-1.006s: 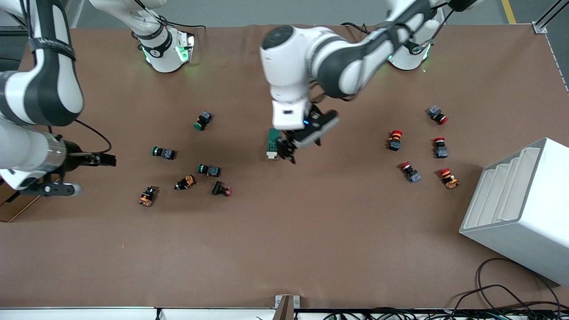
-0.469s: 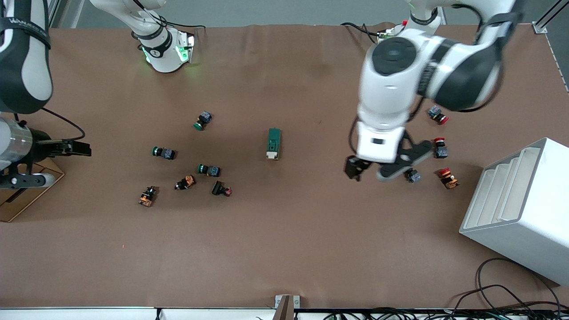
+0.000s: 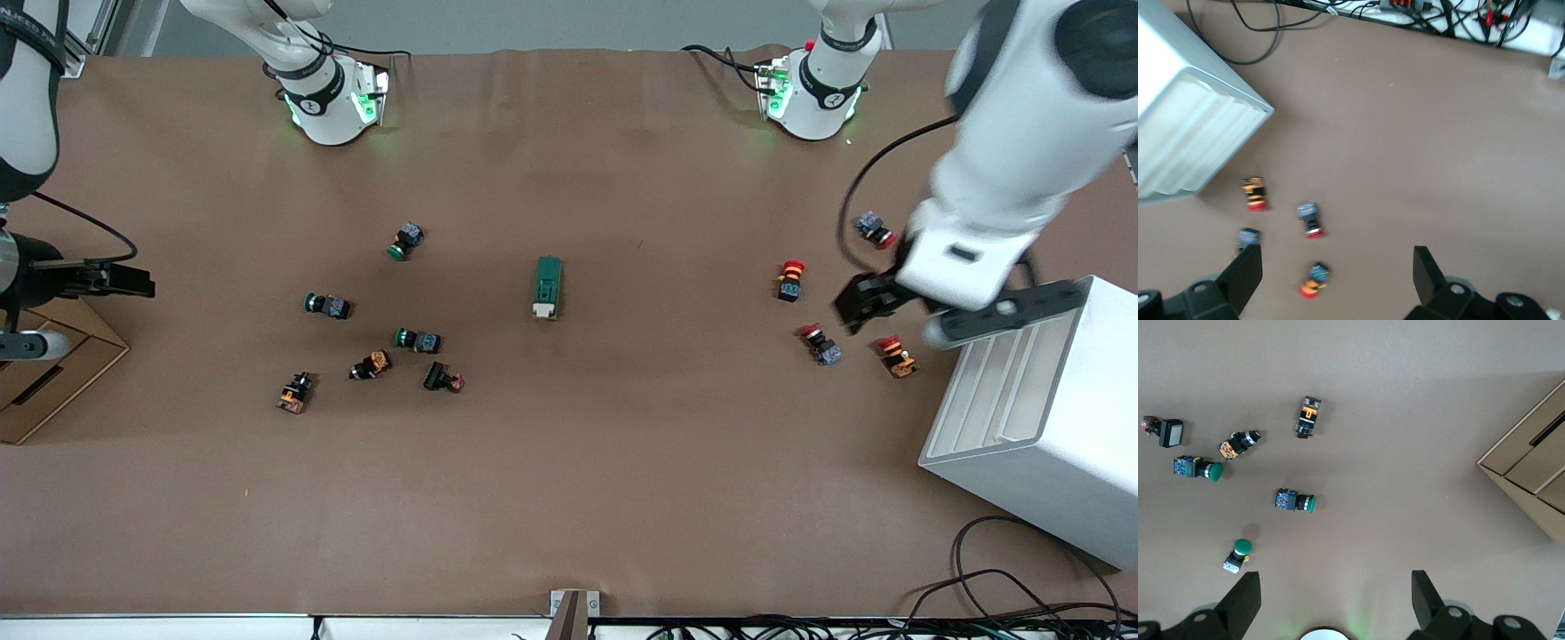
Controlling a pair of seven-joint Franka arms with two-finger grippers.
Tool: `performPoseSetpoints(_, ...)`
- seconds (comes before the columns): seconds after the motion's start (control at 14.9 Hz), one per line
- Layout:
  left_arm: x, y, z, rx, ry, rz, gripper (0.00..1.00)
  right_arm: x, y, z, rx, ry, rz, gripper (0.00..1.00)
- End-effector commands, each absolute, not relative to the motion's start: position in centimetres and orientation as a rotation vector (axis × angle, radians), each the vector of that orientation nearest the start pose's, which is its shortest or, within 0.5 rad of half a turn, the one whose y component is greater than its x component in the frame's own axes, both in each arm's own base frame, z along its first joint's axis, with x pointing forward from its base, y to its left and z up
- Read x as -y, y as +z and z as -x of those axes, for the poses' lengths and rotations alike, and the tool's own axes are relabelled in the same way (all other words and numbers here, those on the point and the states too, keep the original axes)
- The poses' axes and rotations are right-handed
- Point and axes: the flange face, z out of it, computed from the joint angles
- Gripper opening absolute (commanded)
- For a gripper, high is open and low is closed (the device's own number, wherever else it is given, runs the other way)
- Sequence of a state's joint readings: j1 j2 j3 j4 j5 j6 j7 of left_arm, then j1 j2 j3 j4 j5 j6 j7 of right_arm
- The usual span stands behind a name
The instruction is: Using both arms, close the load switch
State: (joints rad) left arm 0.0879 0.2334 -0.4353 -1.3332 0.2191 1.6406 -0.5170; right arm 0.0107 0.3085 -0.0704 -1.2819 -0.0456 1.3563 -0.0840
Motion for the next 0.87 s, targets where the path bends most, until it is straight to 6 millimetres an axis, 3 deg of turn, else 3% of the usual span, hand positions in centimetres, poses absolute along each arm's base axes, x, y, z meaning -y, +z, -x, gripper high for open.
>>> performPoseSetpoints(0.0,11.0,65.0,-59.3,0.17,-0.212,3.092,1.0,3.9,56.6,-61.9,0.044,0.376,3.172,1.0)
performPoseSetpoints(0.2,4.8,66.6,-57.5,0.106,-0.11,3.159,1.0,3.4,57.9,-61.9,0.056,0.338,3.173,1.0)
performPoseSetpoints(0.27,3.9,66.9,-57.1,0.061,-0.102,3.162,1.0,3.3,58.1,-61.7,0.056,0.352,3.167,1.0)
performPoseSetpoints(0.47,2.0,68.0,-55.6,-0.061,-0.056,3.162,1.0,2.7,58.6,-60.6,0.064,0.437,3.148,1.0)
performPoseSetpoints(0.6,1.8,68.3,-53.9,-0.08,-0.012,3.171,1.0,2.6,59.1,-59.6,0.054,0.497,3.131,1.0)
performPoseSetpoints(0.8,1.9,68.4,-51.7,-0.071,0.0,3.182,1.0,2.6,61.6,-58.4,0.053,0.421,3.083,1.0)
